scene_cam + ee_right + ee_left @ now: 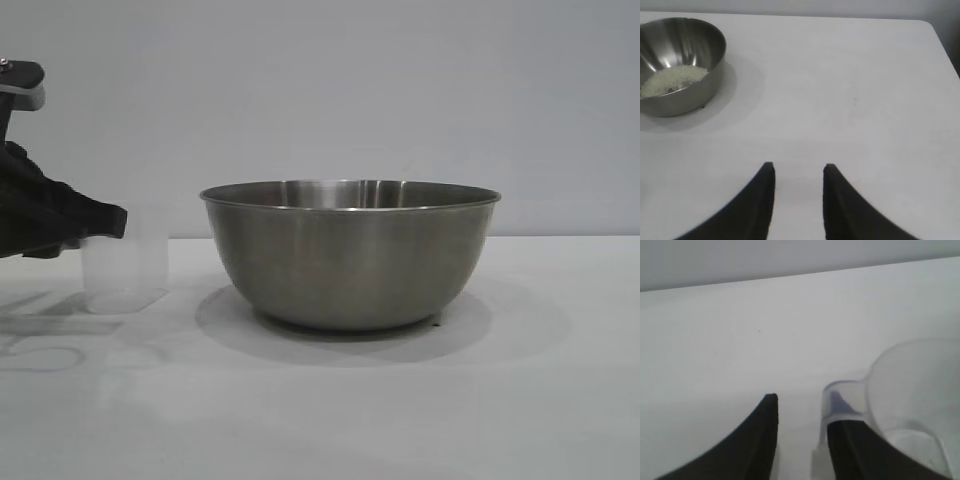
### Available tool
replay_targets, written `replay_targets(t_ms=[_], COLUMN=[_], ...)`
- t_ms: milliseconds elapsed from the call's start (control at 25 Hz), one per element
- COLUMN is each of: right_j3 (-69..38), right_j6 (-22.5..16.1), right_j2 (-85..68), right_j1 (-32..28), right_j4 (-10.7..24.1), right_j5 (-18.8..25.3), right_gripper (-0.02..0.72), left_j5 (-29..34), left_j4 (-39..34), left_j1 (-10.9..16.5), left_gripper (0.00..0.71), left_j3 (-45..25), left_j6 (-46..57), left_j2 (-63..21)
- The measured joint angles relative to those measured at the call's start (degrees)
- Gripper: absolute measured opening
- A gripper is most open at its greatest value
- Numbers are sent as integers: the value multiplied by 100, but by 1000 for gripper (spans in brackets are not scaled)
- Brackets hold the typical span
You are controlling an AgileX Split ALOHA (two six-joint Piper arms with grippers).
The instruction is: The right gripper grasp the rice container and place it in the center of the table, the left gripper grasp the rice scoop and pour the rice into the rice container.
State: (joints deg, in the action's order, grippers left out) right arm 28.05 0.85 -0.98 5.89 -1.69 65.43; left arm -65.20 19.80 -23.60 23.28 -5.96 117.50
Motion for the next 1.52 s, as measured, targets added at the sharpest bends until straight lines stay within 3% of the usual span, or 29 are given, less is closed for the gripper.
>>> replay_targets(t_ms=[280, 440, 680, 840, 920, 1280, 1520], right_j3=[0, 0, 0, 0, 0, 0, 0], right_j6=[0, 0, 0, 0, 0, 0, 0], right_j2=[0, 0, 0, 0, 0, 0, 0], right_j1=[0, 0, 0, 0, 0, 0, 0], right_j4=[0, 0, 0, 0, 0, 0, 0], right_j5=[0, 0, 0, 0, 0, 0, 0], right_gripper=[235, 235, 235, 235, 235, 235, 235], left_j5=[0, 68, 1155, 2356, 3275, 7228, 8974], left_j4=[-457, -763, -1180, -1225, -1361, -1767, -1779], left_j1=[0, 0, 0, 0, 0, 0, 0], left_gripper=[231, 231, 231, 231, 231, 231, 489], left_j3=[-913, -1075, -1098, -1084, -948, 467, 1298], left_j6=[0, 166, 402, 425, 425, 425, 425], left_j2=[-1095, -1869, -2892, -3640, -4036, -5362, -6341])
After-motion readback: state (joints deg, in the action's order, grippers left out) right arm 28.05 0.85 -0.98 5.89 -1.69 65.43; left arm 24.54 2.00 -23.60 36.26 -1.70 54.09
